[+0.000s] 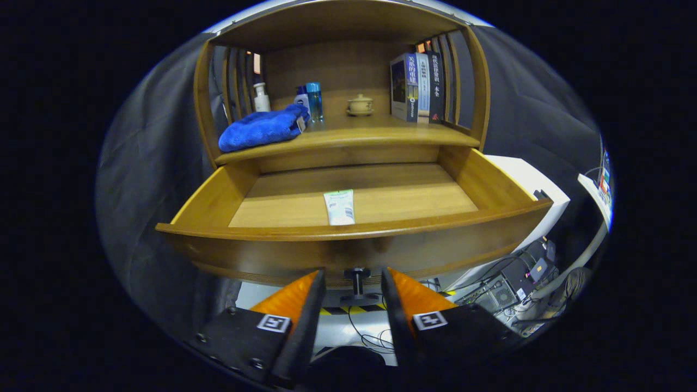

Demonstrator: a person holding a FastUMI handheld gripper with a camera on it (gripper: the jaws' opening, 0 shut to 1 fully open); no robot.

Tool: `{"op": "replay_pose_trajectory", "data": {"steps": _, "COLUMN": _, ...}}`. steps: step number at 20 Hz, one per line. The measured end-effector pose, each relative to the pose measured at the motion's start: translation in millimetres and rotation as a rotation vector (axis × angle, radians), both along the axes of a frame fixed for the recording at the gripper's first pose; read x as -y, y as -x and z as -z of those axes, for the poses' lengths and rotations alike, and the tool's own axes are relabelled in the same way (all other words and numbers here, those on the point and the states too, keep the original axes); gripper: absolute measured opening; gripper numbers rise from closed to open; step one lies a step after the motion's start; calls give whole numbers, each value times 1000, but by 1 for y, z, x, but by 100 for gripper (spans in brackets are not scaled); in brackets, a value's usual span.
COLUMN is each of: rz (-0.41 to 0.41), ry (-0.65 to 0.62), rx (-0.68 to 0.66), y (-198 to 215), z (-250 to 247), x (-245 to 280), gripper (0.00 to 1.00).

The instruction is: Pull open the drawer, take out the items inside it, and place them on the countertop above the cabinet.

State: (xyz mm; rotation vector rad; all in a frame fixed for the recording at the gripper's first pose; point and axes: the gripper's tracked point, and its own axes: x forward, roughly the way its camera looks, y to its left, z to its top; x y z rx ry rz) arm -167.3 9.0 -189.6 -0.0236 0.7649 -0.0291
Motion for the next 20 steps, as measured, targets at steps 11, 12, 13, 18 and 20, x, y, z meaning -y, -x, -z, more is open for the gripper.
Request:
{"op": "replay_pose_trajectory", "data": {"steps": 11, "rz": -36, "ry": -37, "rx": 91, "y": -30, "z": -71, "x": -13, "gripper": 97}}
{"op": "replay_pose_trajectory", "data": {"steps": 12, "rz": -38, "ry": -40, "rx": 87, "y": -36, "z": -72, "x": -15, "gripper": 97}}
{"op": "replay_pose_trajectory", "data": {"steps": 13, "rz": -39, "ry": -40, "rx": 80, "y": -42, "z": -73, "x": -15, "gripper": 97}}
{"op": "replay_pose_trajectory", "data": {"steps": 18, "rz": -65, "ry": -12, "rx": 13, "y": -84, "z": -59, "x": -14, "gripper": 98}}
{"op": "replay_pose_trajectory", "data": {"steps": 20, "rz": -79, "ry": 1, "rx": -31, "y": -103, "z": -49, "x": -14, "gripper": 98}}
